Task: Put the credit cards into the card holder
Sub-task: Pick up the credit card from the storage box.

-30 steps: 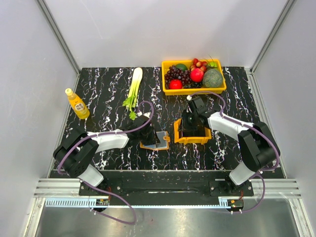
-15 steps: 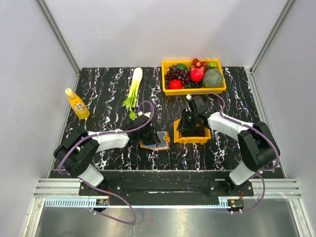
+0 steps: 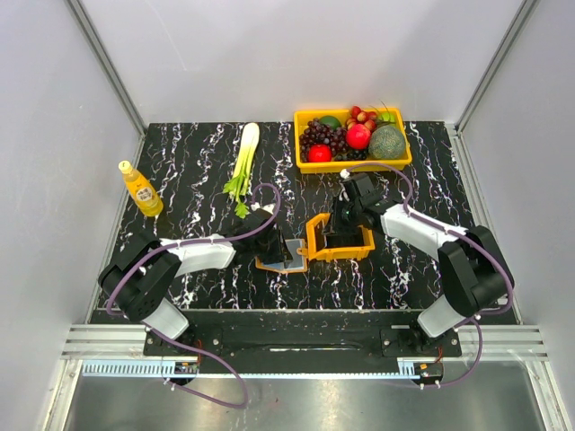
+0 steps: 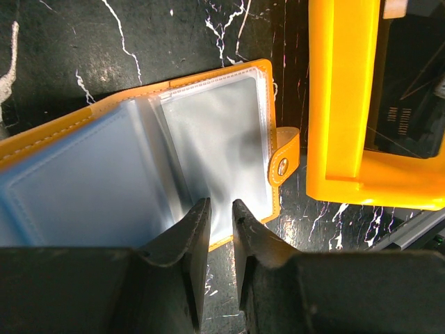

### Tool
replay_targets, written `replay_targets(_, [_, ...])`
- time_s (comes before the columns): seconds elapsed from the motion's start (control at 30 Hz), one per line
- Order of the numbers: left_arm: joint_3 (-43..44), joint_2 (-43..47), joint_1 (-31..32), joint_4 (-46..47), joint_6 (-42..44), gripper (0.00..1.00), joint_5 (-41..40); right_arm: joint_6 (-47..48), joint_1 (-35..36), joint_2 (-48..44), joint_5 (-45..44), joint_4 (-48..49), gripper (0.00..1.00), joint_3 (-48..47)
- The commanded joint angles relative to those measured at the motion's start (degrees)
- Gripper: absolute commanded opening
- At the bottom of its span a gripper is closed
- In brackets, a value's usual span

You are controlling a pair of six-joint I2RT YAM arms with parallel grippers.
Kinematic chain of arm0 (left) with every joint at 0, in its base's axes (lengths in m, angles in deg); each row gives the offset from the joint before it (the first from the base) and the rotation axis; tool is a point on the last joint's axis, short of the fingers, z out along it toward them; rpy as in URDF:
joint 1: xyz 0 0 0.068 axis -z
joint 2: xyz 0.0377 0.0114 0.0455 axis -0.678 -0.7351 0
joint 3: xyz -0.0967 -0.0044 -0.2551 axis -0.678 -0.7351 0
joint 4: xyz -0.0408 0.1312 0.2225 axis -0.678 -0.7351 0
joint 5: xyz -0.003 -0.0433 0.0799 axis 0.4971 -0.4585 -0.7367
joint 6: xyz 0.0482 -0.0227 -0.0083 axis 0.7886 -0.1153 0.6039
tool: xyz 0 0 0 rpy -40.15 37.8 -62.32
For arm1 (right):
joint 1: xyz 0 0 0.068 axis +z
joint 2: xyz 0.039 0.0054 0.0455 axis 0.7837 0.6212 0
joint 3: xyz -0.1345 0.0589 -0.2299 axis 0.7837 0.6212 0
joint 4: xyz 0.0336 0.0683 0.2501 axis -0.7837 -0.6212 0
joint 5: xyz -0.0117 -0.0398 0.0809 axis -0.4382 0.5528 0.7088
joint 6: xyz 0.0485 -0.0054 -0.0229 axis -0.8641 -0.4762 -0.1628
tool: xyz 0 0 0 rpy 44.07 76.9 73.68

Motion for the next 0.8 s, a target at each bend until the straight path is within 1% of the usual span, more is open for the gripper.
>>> replay_targets(0.0, [0.22,-1.93,0.25,-1.99,1.10,0.24,0.56,1.78,0.43,-3.44,1.16,-0.67,0.00,-1.90])
replay_targets(0.23, [0.31,-1.76,0.25,-1.90,1.02,0.24,0.64,3.63,0.43,-3.53,-0.86,-3.30,0.00,-3.13])
replay_targets(0.33, [0.04,-1.67,0.17,-2.07,0.93,0.24,0.47,5.56,1.48,-2.91,-3.49,-5.67,0.00,-4.98])
replay_targets(0.47, [0.22,-1.76,0.25,-1.90,0.93,0.23,0.73,6.27,4.20,-0.73,-9.81,-8.75,0.00,-7.61])
replay_targets(0.6, [0.48,-1.58,0.17,-1.90,0.93,0.23,0.64,6.01,6.31,3.49,-9.21,-9.72,0.00,-9.81])
replay_targets(0.77, [0.48,-1.23,0.25,-2.07,0.93,0.23,0.64,4.69,7.28,3.86,-7.11,-8.15,0.00,-10.17])
